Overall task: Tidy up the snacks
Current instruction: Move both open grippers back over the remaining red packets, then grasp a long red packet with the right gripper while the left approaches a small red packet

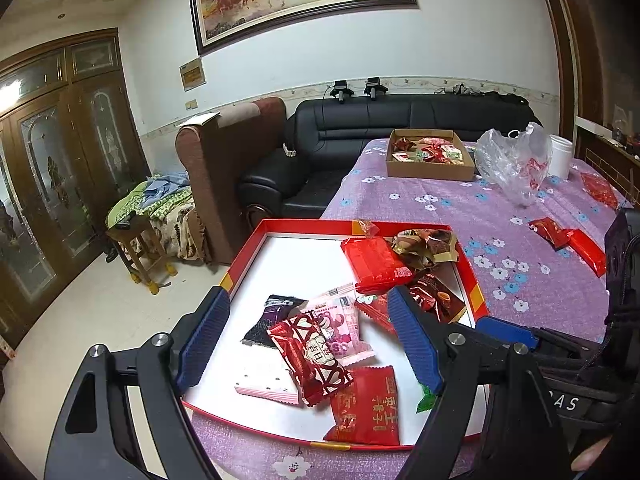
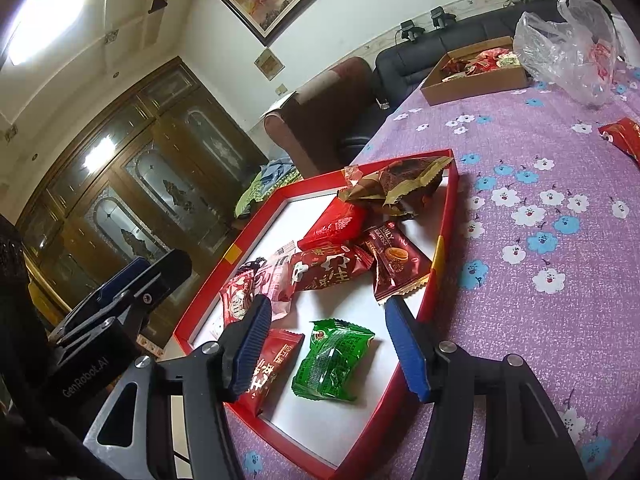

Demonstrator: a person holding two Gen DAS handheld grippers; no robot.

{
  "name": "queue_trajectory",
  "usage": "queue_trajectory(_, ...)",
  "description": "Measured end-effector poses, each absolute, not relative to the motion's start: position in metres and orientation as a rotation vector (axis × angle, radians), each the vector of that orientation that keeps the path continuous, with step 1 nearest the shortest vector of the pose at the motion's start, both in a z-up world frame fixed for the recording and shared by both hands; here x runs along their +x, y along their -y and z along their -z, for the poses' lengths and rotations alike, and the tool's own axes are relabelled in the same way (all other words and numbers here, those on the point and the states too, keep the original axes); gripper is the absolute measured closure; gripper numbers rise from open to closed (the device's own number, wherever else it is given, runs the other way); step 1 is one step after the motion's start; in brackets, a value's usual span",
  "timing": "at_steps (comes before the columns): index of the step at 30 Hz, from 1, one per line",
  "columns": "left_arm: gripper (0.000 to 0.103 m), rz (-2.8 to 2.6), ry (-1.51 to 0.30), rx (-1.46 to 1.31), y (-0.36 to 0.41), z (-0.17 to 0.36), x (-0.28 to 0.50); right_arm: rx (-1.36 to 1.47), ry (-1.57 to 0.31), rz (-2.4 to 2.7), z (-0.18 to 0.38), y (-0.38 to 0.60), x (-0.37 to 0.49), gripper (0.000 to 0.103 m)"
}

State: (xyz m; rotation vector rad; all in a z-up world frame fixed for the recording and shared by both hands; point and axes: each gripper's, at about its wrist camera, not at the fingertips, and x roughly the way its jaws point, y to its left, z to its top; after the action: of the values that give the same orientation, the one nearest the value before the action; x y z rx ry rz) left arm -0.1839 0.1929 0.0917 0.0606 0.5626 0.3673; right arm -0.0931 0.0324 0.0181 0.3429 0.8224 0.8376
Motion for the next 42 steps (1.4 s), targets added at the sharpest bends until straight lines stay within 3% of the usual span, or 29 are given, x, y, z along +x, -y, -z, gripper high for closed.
queue_trajectory(16,0.021,-0.318,-0.616,0.061,-0.186,-0.078,-0.179,0.317,-0.818,-0.854,-0.023,-0.023,-0.097,0.041)
queue_trajectory(19,0.021,-0.302,-0.628,0.067,-0.181,-0.075,-0.175,0.280,-0.806,-0.815,-0.031,-0.005,-0.093,0.033)
queue_trajectory(27,0.021,-0.264,-0.654,0.115,-0.161,-0.069,-0.167,0.294,-0.706,-0.445,-0.058,0.119,-0.039,0.024)
queue_trajectory(34,0.021,-0.236,-0.681,0.149,-0.140,-0.065,-0.156,0.119,-0.849,-0.181,-0.035,0.182,0.025,0.022)
queue_trajectory(42,0.021,-0.128,-0.681,0.182,-0.102,-0.082,-0.140,-0.010,-0.914,-0.144,-0.003,0.173,0.036,0.025)
